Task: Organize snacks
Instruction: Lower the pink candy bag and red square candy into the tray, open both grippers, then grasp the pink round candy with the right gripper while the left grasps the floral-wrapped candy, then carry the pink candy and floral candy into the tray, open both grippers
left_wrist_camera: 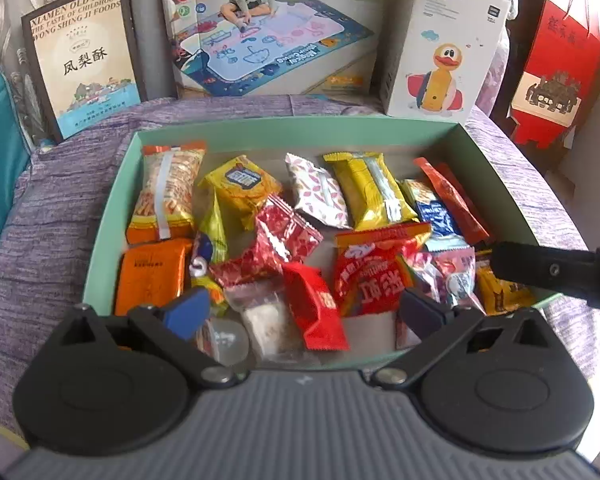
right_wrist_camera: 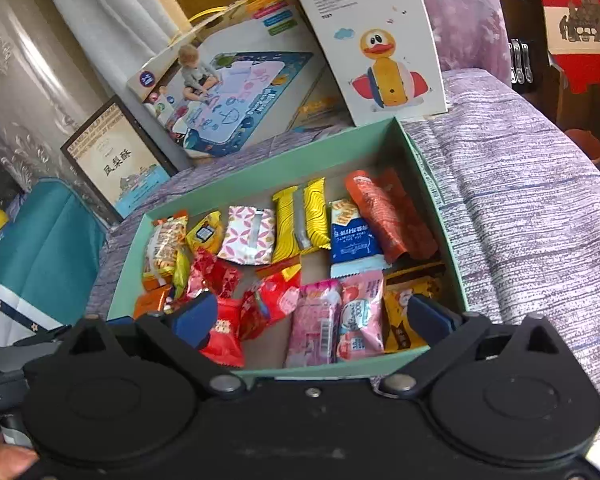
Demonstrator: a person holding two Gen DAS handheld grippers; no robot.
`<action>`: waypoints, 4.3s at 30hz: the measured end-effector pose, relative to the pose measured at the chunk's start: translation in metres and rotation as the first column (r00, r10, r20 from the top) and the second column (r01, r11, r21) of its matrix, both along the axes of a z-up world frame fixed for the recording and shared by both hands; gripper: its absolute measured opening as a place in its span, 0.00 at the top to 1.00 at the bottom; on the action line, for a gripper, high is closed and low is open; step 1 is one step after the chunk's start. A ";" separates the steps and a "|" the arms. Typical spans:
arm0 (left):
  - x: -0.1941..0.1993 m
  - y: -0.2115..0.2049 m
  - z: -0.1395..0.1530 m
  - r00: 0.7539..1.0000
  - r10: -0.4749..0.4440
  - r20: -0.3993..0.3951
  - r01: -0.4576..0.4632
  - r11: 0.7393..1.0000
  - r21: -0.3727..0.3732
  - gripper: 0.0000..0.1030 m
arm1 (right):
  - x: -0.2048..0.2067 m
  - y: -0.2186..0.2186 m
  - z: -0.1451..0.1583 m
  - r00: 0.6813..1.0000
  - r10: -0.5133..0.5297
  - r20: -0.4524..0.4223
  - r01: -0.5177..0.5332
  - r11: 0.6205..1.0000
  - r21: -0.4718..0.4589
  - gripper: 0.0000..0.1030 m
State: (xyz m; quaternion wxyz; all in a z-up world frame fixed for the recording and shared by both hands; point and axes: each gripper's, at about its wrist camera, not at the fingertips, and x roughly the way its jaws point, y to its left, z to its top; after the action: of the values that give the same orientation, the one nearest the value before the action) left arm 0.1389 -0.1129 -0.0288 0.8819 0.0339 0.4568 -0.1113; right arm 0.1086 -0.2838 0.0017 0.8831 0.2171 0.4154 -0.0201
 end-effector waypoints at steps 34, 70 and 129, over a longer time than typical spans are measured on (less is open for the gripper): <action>-0.075 0.057 -0.045 0.989 0.093 -0.119 -0.092 0.996 0.015 0.00 | -0.060 0.030 -0.029 0.995 0.041 -0.091 -0.043 0.999 -0.013 0.00; -0.081 0.118 -0.055 0.987 0.141 -0.071 -0.145 0.988 -0.055 0.77 | -0.013 0.166 -0.068 0.923 0.335 -0.187 -0.372 0.903 -0.217 0.72; 0.004 -0.033 -0.003 0.998 -0.036 -0.042 0.034 0.999 -0.033 0.00 | 0.014 -0.002 0.004 0.999 -0.009 0.053 0.011 1.000 -0.024 0.00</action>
State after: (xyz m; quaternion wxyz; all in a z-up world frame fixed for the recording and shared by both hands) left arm 0.1425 -0.1457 -0.0313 0.8702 0.0254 0.4732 -0.1348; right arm 0.1227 -0.2858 0.0053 0.8961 0.2090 0.3907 -0.0238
